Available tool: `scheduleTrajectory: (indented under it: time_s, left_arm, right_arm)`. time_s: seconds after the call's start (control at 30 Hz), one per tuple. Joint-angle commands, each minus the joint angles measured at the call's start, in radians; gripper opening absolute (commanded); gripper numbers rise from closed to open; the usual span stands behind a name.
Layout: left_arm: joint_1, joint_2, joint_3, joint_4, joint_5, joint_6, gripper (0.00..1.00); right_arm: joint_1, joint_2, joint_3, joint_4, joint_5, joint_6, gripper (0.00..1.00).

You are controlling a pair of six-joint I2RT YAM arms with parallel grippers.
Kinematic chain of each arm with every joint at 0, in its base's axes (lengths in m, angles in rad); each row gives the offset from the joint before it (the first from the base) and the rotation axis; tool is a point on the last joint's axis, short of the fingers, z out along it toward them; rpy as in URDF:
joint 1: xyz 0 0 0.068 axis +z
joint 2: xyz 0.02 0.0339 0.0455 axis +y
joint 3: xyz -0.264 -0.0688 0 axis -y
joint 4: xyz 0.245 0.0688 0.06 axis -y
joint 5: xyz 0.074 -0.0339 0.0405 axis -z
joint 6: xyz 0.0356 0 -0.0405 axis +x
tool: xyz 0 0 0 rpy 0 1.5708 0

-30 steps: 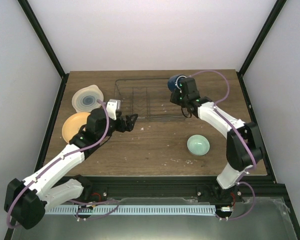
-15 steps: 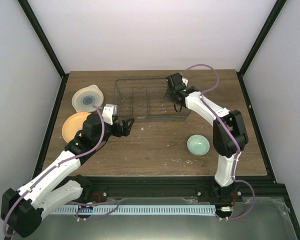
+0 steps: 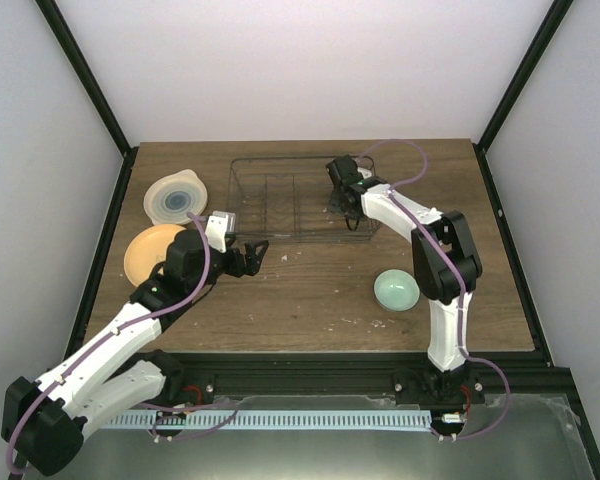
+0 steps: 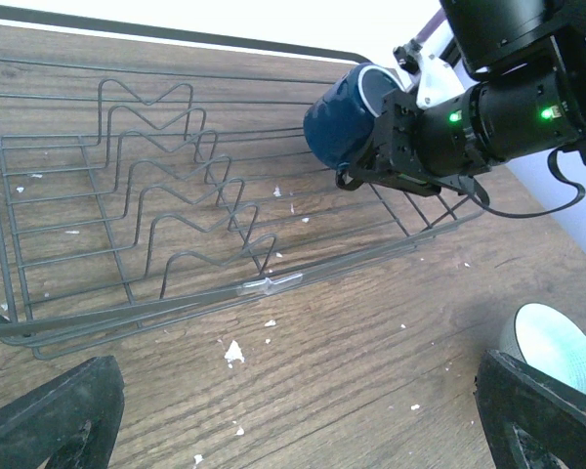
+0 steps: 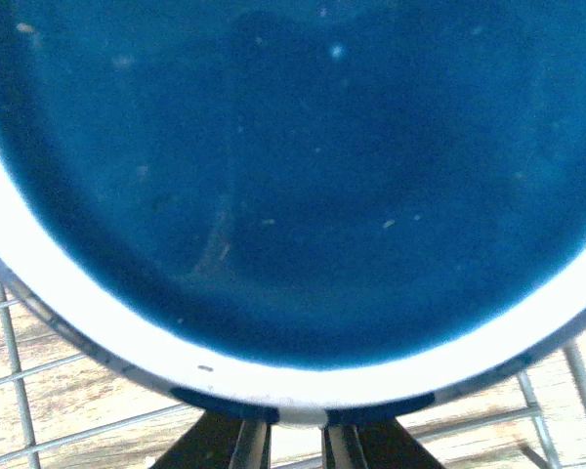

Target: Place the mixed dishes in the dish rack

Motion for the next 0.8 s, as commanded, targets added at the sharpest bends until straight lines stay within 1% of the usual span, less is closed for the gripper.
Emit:
scheduleTrajectory:
  time_s: [0.0, 0.23, 0.77]
  left_arm:
    - [0.005, 0.006, 0.007, -0.008, 0.005, 0.017, 1.00]
    - [0.005, 0.034, 0.023, -0.007, 0.006, 0.025, 1.00]
    - [0.008, 0.039, 0.027, -0.014, 0.008, 0.034, 1.00]
  right_arm:
    - [0.006, 0.005, 0.087, 0.033, 0.027, -0.006, 0.01]
    - [0.006, 0.045, 0.118, 0.022, 0.013, -0.023, 0.02]
    - [0.006, 0.061, 0.160, -0.024, 0.023, -0.043, 0.18]
